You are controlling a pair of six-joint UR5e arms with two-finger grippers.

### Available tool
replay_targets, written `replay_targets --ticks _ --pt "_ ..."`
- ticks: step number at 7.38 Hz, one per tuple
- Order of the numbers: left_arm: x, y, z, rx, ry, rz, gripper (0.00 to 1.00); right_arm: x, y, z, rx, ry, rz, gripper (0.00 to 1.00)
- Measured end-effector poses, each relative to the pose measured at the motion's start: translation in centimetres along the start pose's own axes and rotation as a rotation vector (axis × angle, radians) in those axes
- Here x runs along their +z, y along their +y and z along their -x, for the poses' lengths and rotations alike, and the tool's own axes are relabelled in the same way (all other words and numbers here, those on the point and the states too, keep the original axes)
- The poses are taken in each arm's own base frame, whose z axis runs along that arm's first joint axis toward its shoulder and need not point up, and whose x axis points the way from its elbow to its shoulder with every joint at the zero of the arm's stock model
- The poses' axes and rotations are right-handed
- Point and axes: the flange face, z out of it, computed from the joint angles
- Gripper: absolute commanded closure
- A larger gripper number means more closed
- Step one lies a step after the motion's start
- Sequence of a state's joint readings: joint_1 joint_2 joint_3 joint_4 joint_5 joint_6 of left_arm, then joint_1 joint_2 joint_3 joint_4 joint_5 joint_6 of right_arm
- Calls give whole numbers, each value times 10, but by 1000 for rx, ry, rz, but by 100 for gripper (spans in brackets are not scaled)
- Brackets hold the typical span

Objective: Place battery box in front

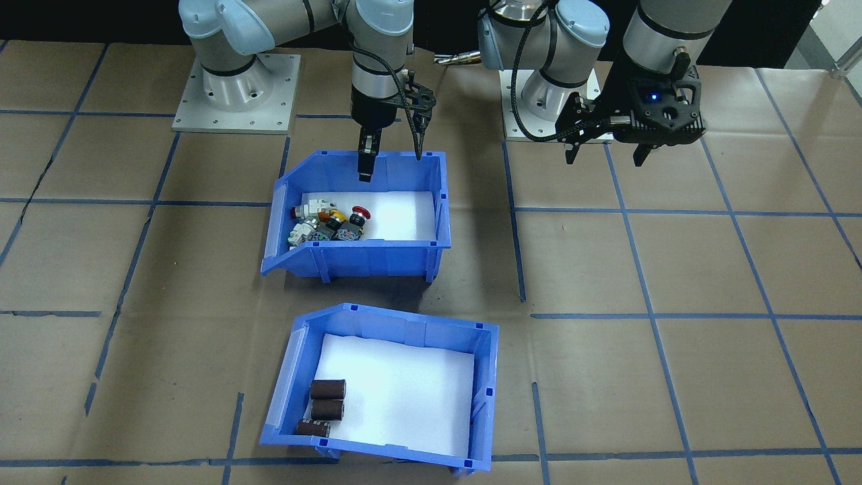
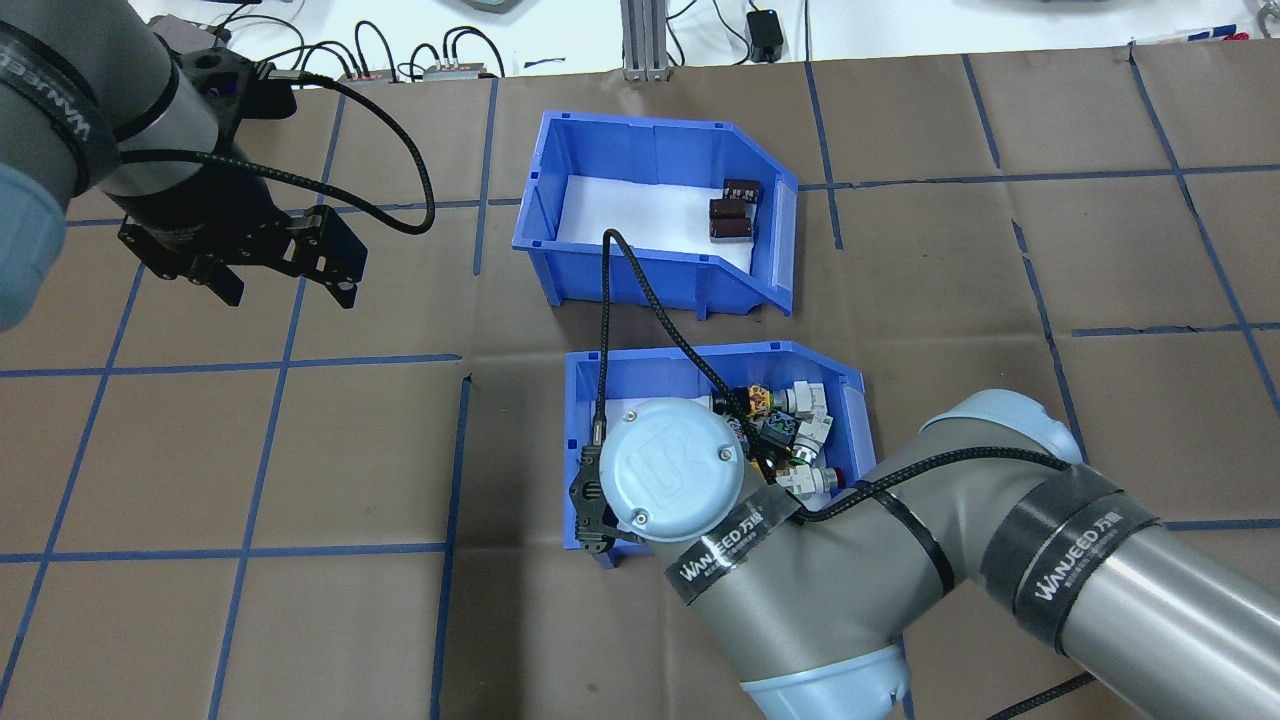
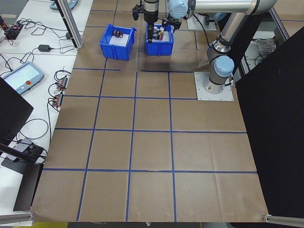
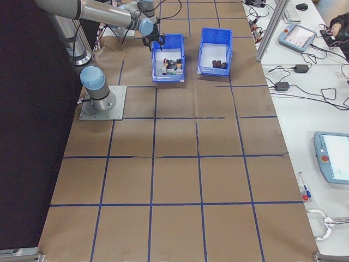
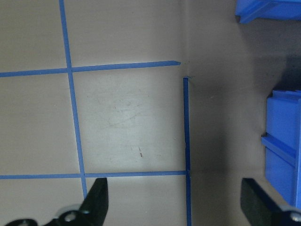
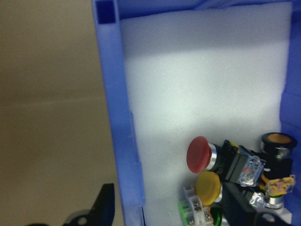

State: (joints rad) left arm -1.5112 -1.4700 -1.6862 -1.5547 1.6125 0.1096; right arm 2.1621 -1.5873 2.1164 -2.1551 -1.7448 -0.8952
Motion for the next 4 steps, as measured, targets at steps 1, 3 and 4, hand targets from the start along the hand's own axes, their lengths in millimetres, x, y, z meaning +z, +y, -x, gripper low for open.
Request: replay_targets --ticks 1,3,4 --pt "0 0 0 0 -1 1 0 -15 3 -11 16 12 -8 0" --pt "-3 2 0 2 -4 -5 0 -54 26 -47 91 0 -5 0" --pt "-4 2 0 1 -7 -7 0 -72 44 -73 165 -16 -22 0"
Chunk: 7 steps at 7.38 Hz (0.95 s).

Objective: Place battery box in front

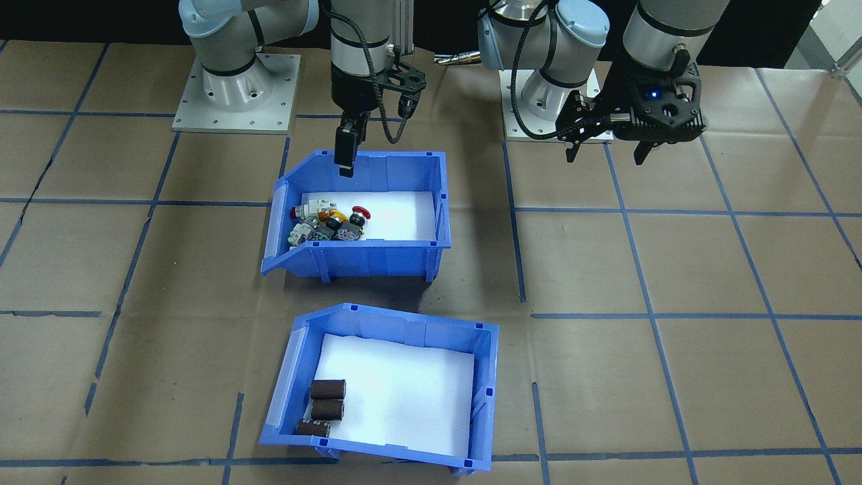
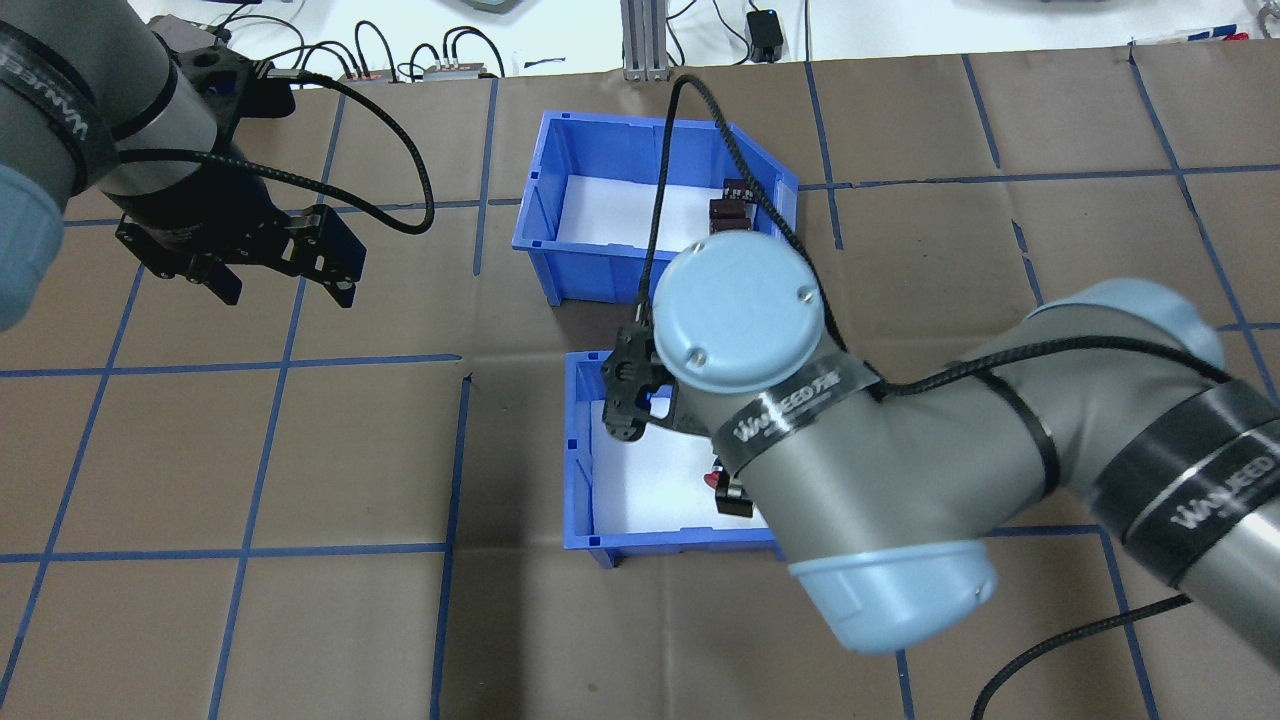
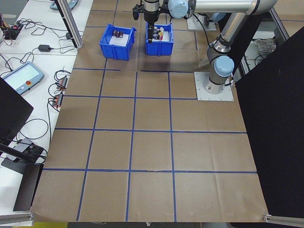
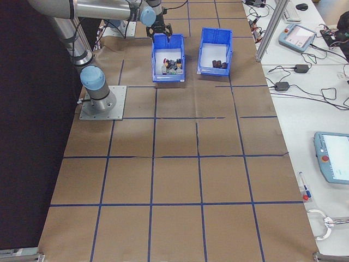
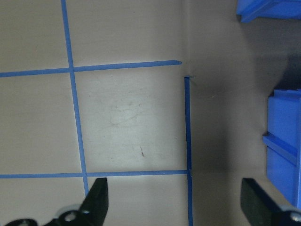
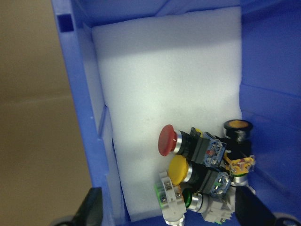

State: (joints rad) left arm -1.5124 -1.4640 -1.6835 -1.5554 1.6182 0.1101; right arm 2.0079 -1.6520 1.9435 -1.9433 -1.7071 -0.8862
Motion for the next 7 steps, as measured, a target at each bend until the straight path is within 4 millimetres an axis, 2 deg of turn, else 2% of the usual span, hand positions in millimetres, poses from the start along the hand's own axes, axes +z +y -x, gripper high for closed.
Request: replay_targets --ticks 2,4,5,7 --pt "0 1 0 1 -3 0 0 -27 38 -63 237 -73 -60 0" --pt "0 -2 0 0 -3 1 0 -48 87 -121 568 -86 -89 0" --pt "-1 -3 1 0 -2 -2 0 -57 103 -138 720 -77 -95 0" --pt "-3 -1 1 0 -3 -5 0 -61 115 -153 1005 -83 -77 0"
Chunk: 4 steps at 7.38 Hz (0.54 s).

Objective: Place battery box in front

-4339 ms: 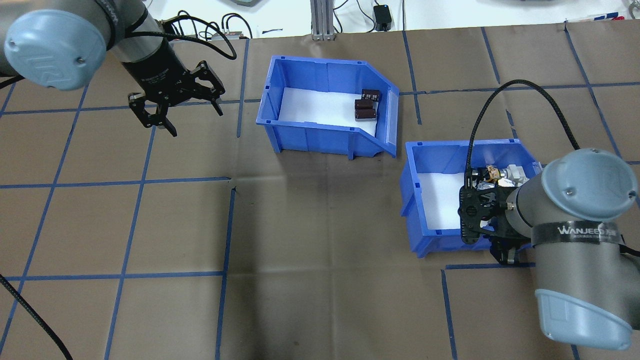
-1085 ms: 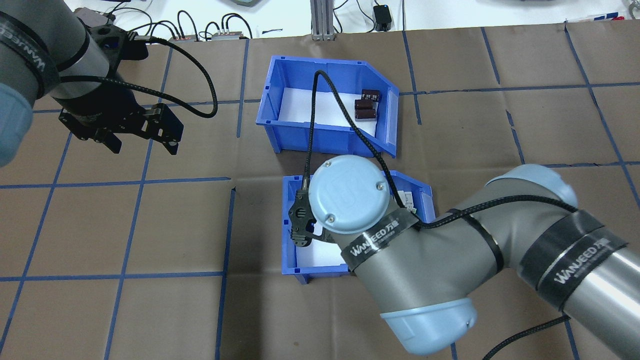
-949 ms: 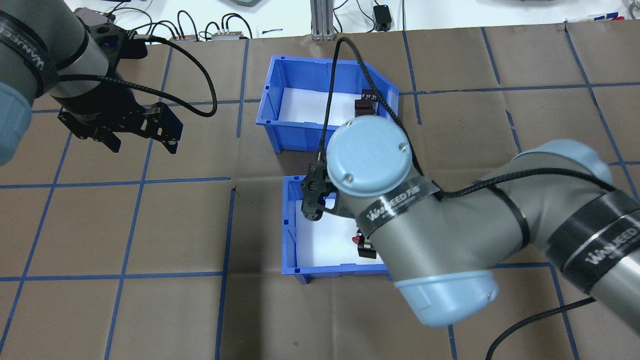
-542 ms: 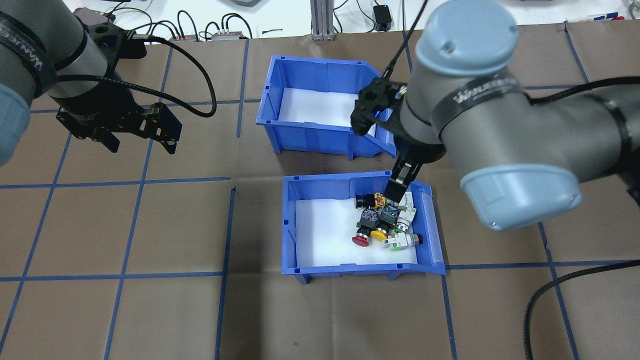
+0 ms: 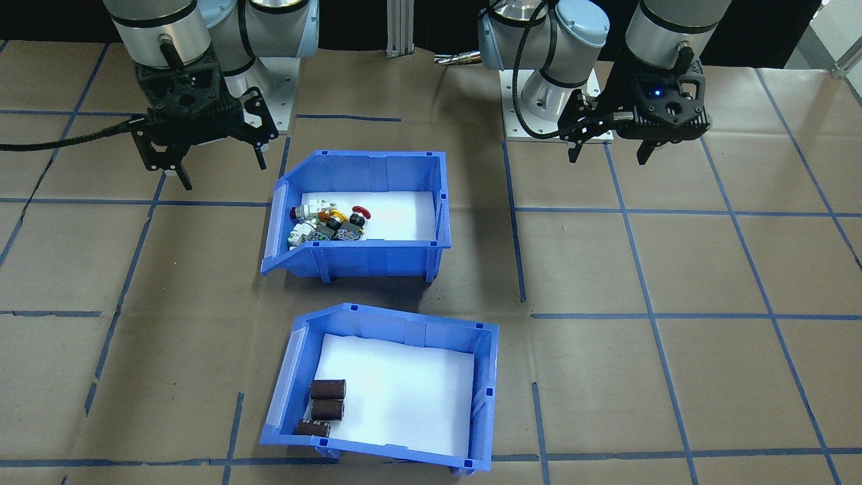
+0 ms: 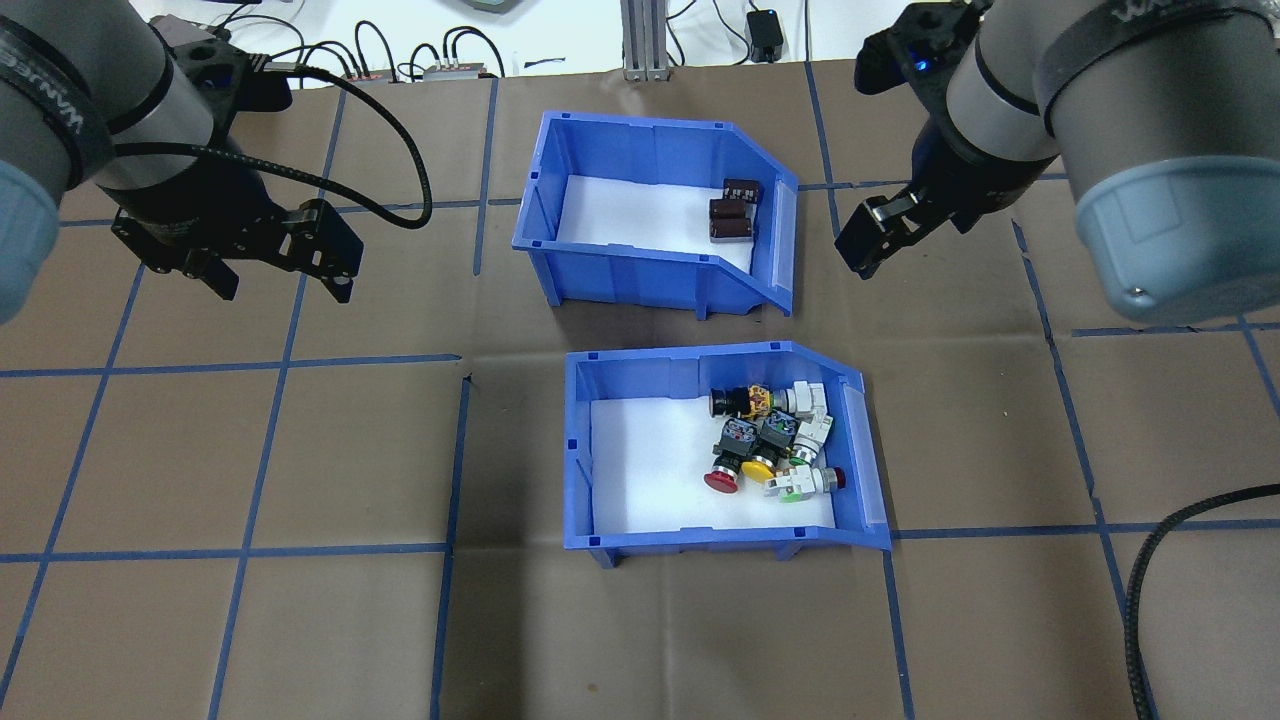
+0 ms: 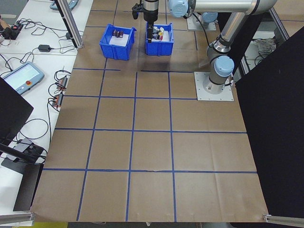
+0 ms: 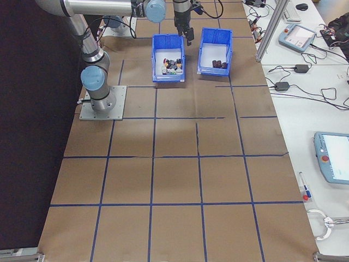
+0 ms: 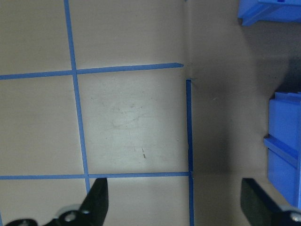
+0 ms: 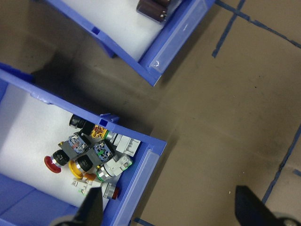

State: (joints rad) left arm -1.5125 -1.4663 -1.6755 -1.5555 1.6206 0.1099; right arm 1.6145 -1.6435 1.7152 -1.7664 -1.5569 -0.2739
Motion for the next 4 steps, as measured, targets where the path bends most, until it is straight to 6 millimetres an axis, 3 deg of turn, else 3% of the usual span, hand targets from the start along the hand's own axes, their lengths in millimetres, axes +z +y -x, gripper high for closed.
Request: replay_targets --ticks 2,4 --pt "2 0 0 1 1 4 0 10 -9 -6 291 -3 51 0" --pt "5 0 0 1 2 9 0 9 -29 -23 398 2 59 0"
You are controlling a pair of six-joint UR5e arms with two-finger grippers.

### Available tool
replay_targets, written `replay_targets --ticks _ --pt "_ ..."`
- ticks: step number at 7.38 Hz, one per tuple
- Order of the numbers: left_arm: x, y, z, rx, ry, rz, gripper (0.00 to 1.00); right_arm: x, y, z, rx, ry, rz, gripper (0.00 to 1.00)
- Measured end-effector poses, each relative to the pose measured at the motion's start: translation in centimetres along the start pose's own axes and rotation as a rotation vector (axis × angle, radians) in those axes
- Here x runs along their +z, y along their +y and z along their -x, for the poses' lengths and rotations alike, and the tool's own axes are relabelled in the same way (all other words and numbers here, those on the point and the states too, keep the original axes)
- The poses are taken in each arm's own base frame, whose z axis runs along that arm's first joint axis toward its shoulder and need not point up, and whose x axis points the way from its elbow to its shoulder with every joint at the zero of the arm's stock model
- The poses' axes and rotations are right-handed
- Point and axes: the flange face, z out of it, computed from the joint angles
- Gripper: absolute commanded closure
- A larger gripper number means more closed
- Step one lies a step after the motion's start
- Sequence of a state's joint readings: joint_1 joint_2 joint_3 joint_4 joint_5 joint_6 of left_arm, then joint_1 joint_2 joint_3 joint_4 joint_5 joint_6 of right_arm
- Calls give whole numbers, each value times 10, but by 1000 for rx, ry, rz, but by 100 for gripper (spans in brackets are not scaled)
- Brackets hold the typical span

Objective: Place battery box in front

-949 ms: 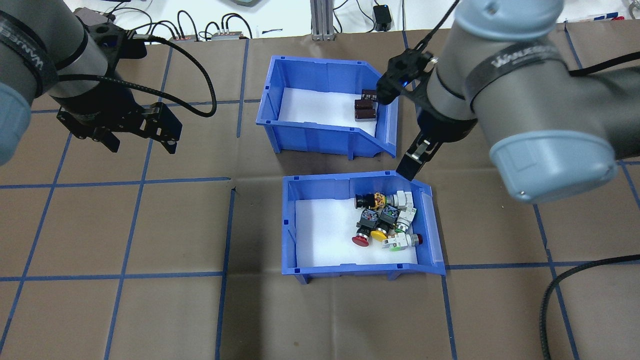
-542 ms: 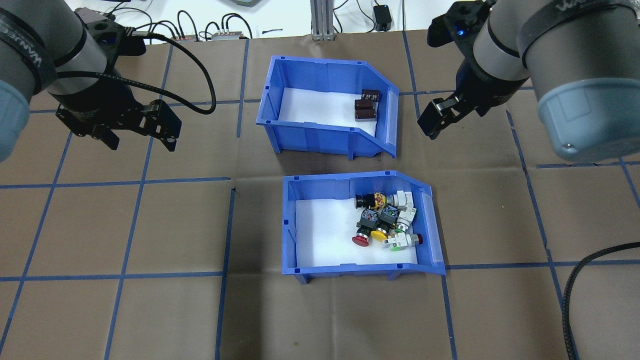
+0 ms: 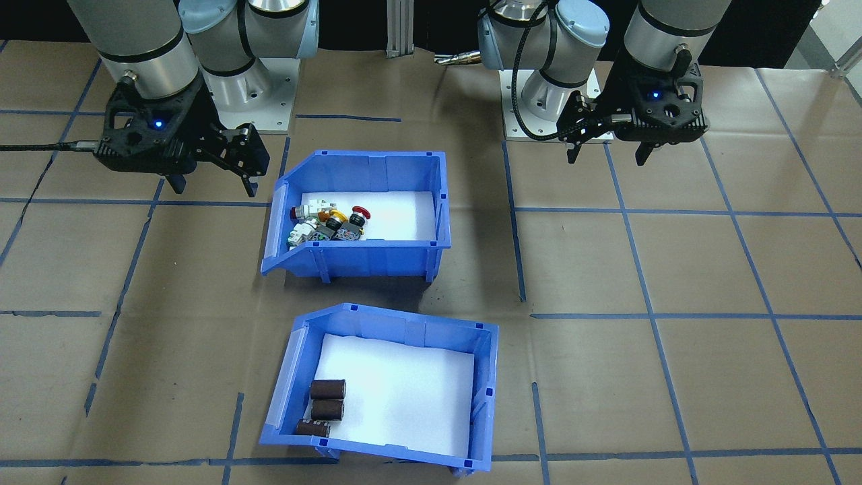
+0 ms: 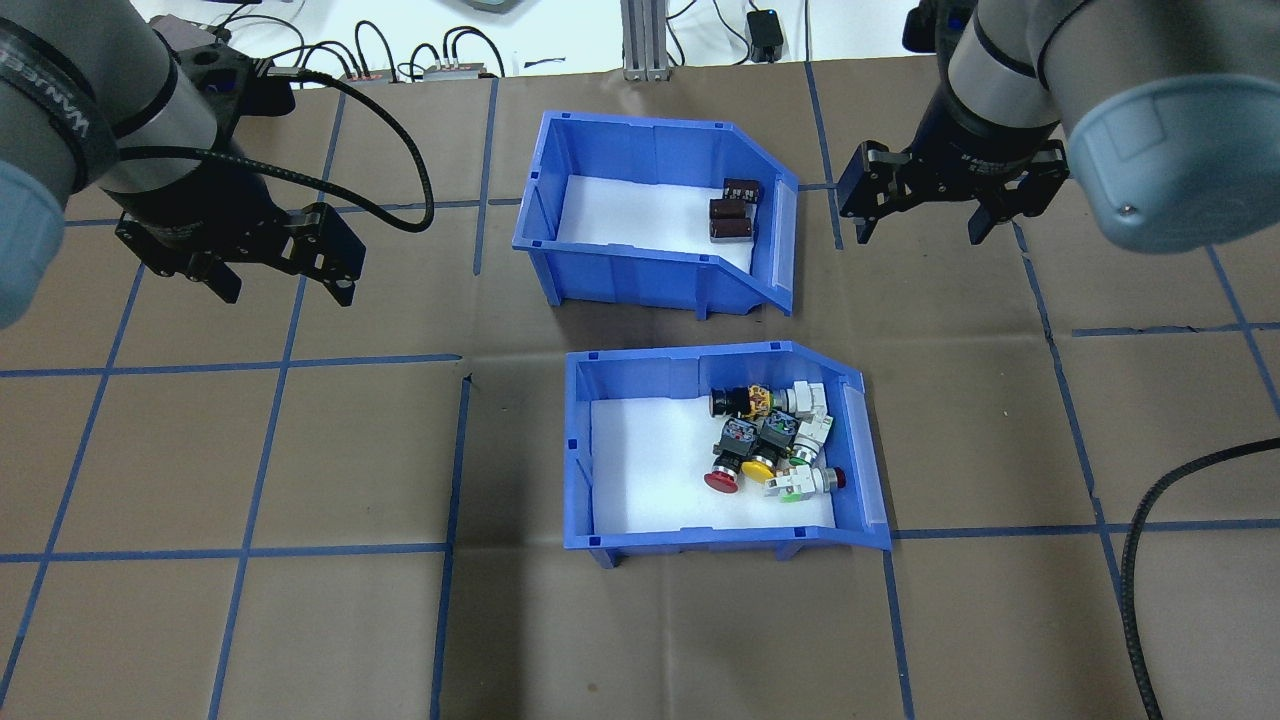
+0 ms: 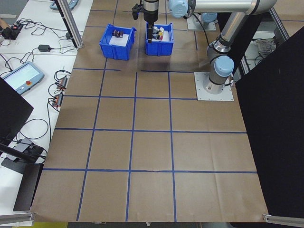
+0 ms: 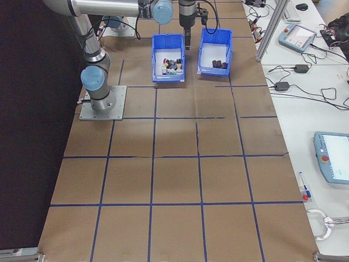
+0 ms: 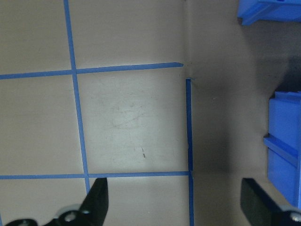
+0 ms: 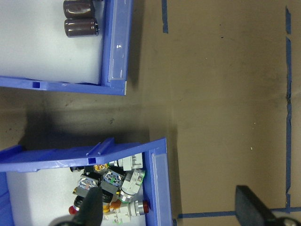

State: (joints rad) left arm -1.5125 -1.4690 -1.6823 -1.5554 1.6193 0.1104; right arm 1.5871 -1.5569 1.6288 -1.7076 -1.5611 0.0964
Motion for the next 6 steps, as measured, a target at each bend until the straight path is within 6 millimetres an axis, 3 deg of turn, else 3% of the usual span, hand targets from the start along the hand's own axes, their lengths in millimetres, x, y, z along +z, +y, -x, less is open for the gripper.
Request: replay_targets --ticks 6 --pt "4 -1 0 1 2 8 0 -2 -6 -10 31 7 12 0"
